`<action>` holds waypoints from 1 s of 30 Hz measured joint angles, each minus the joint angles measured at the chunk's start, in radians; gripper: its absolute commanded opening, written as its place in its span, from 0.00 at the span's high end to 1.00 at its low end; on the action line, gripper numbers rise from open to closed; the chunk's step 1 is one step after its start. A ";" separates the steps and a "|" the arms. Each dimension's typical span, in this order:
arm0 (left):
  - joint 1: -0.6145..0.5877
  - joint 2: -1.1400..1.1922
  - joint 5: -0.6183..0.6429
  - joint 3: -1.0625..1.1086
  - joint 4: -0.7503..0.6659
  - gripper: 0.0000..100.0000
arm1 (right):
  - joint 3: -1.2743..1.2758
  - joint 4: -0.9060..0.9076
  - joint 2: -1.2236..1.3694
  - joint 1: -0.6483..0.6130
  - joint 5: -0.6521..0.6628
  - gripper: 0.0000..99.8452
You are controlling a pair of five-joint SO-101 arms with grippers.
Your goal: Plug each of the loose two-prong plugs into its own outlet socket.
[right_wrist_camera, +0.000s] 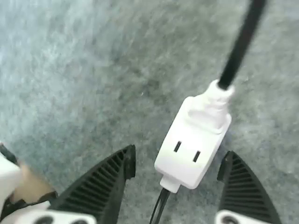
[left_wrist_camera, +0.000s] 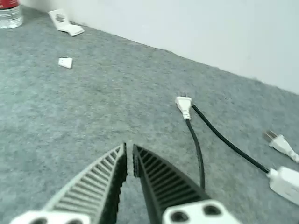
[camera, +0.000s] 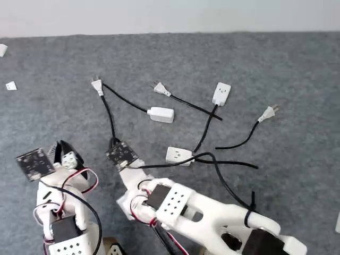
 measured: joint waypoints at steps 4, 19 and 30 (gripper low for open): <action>-0.041 0.000 0.037 -0.012 -0.002 0.98 | -0.034 -0.009 0.068 0.008 -0.005 0.76; -0.026 0.000 0.044 -0.012 -0.002 0.98 | -0.152 0.098 0.150 0.264 0.166 0.99; 0.075 0.000 -0.002 -0.012 0.028 0.94 | -0.087 0.425 -0.606 0.687 0.428 0.99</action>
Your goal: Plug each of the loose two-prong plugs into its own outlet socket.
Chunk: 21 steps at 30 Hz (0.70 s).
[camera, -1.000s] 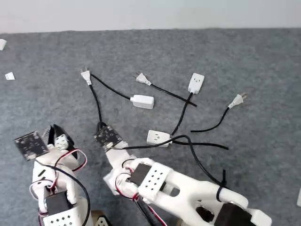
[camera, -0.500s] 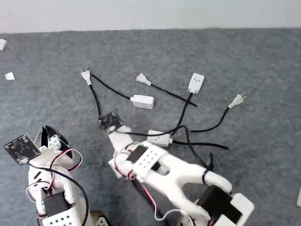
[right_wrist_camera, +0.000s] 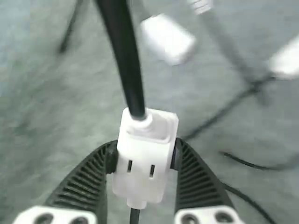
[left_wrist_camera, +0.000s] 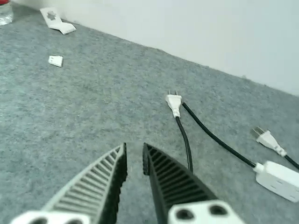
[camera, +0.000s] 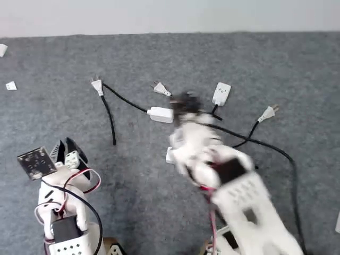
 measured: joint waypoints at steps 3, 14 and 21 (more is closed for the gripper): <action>0.021 0.000 -0.005 0.000 0.018 0.96 | 0.009 0.098 -0.187 0.192 0.052 0.99; 0.074 0.000 -0.009 0.000 0.095 0.99 | 0.040 -0.021 -0.176 1.128 0.107 0.99; 0.077 0.000 -0.009 0.000 0.120 0.98 | 0.098 -0.431 0.147 1.373 0.107 0.99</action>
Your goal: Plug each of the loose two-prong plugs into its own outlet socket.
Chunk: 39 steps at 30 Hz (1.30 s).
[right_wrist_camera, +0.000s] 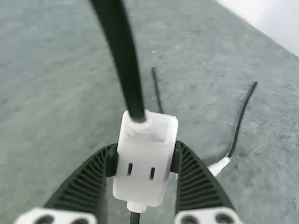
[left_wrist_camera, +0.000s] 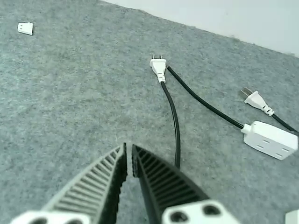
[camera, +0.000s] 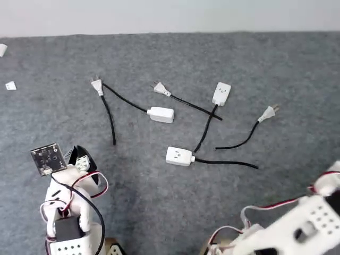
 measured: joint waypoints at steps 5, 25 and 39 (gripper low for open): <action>0.034 0.000 0.000 0.000 0.018 0.98 | 0.000 -0.238 0.245 0.025 0.000 0.99; 0.140 0.000 -0.018 0.000 0.083 0.90 | -0.281 -0.112 0.506 0.052 0.000 0.82; 0.077 0.000 -0.018 0.000 0.083 0.90 | -0.635 0.681 0.292 -0.276 -0.133 0.82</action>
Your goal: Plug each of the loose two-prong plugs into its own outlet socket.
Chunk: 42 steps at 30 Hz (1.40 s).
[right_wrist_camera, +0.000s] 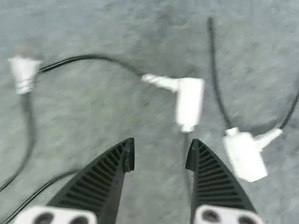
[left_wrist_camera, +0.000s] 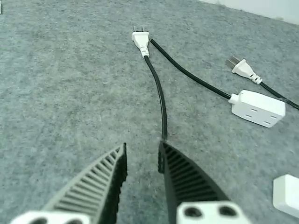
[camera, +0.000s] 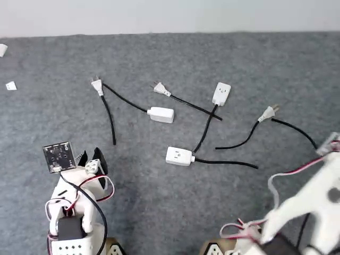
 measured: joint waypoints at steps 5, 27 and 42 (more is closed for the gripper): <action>-0.006 0.015 0.000 0.000 0.000 0.90 | 0.123 0.064 -0.270 -0.288 -0.008 0.82; -0.192 0.962 0.038 -0.292 -0.408 0.90 | 0.853 -0.480 -0.436 -1.043 0.347 0.82; -0.204 1.085 0.044 -0.359 -0.408 0.90 | 1.079 -0.681 -0.437 -0.859 0.591 0.88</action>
